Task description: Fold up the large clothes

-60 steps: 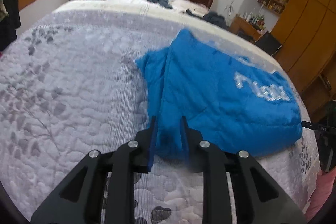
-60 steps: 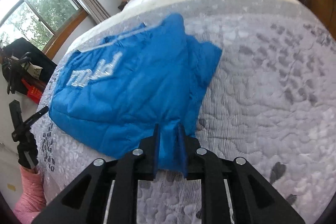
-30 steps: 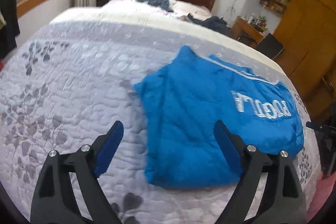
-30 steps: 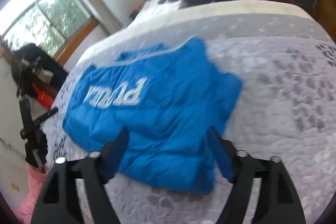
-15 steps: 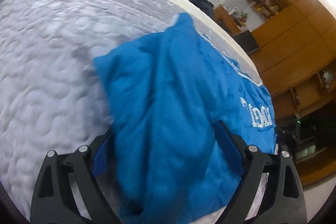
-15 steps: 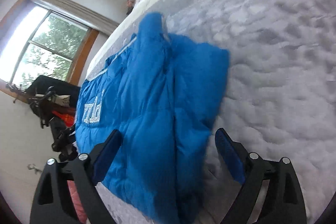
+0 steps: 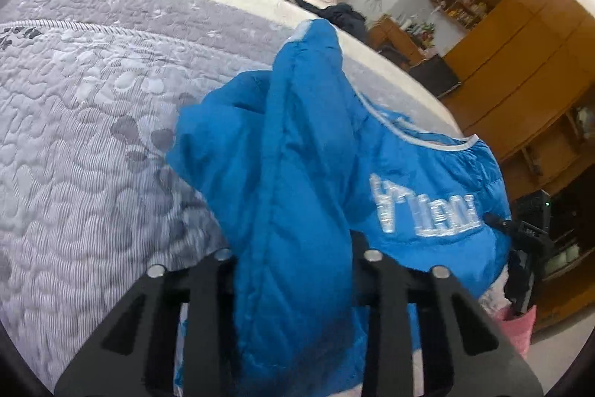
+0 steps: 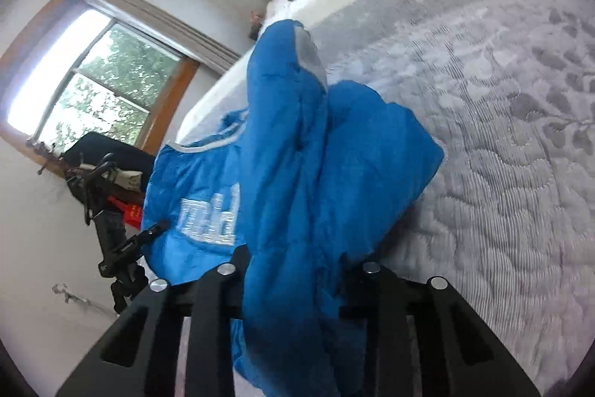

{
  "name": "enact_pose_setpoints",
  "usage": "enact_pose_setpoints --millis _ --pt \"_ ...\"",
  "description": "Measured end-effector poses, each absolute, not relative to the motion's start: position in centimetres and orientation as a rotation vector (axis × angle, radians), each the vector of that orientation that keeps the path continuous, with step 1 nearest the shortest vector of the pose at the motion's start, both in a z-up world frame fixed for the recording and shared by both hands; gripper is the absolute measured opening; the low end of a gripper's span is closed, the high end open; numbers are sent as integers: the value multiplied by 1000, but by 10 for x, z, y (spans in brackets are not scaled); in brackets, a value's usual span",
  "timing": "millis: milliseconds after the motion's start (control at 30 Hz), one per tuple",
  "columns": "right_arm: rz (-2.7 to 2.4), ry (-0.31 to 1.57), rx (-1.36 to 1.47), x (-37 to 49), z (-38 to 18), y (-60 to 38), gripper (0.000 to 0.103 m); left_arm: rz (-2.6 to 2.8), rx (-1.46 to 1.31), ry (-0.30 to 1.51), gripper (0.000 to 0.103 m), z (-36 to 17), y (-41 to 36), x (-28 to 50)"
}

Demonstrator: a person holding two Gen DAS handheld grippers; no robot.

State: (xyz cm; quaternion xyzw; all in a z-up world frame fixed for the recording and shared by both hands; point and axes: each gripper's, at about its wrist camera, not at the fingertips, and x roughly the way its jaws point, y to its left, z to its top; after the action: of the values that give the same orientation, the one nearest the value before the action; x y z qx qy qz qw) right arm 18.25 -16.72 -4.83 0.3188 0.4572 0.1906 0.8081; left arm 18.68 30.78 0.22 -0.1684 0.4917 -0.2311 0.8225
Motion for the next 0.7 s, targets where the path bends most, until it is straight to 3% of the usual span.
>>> enact_pose_setpoints --millis 267,500,600,700 --pt "462 971 592 100 -7 -151 28 -612 -414 1086 24 30 321 100" --pt "481 997 584 15 -8 -144 30 -668 -441 1104 26 30 340 29" --pt "448 1041 558 7 -27 -142 34 -624 -395 1119 32 9 340 22" --pt "410 1081 598 15 -53 -151 40 -577 -426 1135 46 -24 346 29"
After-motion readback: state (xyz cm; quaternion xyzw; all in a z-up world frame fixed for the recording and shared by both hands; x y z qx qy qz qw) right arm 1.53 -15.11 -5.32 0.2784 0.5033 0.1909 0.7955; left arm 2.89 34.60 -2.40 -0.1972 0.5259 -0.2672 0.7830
